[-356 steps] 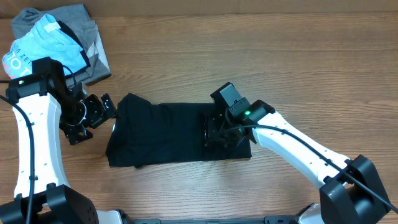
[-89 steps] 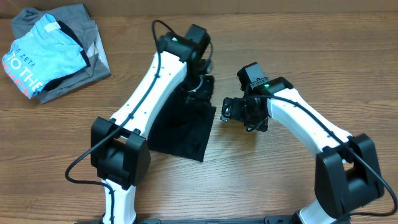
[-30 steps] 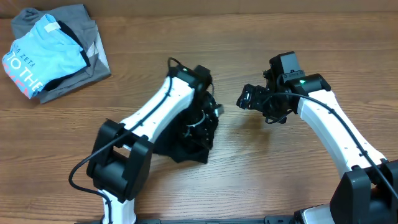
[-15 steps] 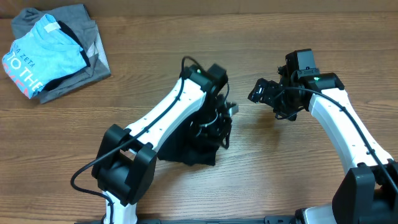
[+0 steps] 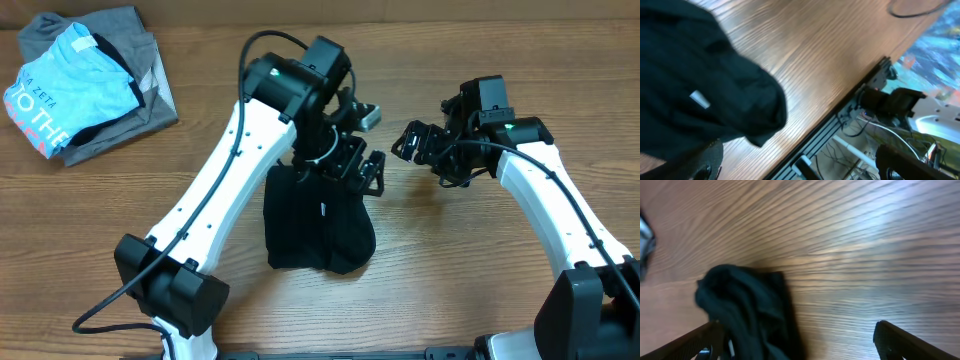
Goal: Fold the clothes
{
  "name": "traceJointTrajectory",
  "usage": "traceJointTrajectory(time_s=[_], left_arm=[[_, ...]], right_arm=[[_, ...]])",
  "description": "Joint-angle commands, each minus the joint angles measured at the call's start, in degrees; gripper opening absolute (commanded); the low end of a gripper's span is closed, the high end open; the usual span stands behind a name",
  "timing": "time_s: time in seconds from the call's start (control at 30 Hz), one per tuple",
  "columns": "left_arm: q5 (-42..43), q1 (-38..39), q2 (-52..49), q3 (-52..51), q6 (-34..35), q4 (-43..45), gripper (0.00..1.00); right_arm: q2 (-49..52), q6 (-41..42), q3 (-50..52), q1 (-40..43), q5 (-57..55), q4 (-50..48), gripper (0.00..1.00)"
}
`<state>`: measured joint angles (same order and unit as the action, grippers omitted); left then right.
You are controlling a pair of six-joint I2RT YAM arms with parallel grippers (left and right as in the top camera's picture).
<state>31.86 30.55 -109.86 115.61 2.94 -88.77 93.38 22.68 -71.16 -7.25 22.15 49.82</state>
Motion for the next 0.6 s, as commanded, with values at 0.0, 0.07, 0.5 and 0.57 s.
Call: traceJointTrajectory(time_s=[0.0, 0.07, 0.5, 0.57], left_arm=[[-3.98, -4.61, 1.05, 0.72, 1.84, -0.85, 1.00], [-6.64, -8.83, 1.05, 0.72, 5.97, -1.25, 1.00], [-25.49, -31.85, 0.96, -1.92, 18.58, -5.29, 1.00], [-29.27, -32.94, 0.96, -3.80, 21.09, -4.83, 1.00]], right_arm=[[-1.33, -3.17, -1.36, -0.92, 3.67, -0.15, 1.00], [-1.33, -3.76, -1.36, -1.90, 3.63, 0.02, 1.00], [-0.76, 3.15, -1.36, -22.53, -14.67, -2.27, 0.99], [0.09, 5.40, -1.36, -25.68, -17.46, -3.10, 0.95]])
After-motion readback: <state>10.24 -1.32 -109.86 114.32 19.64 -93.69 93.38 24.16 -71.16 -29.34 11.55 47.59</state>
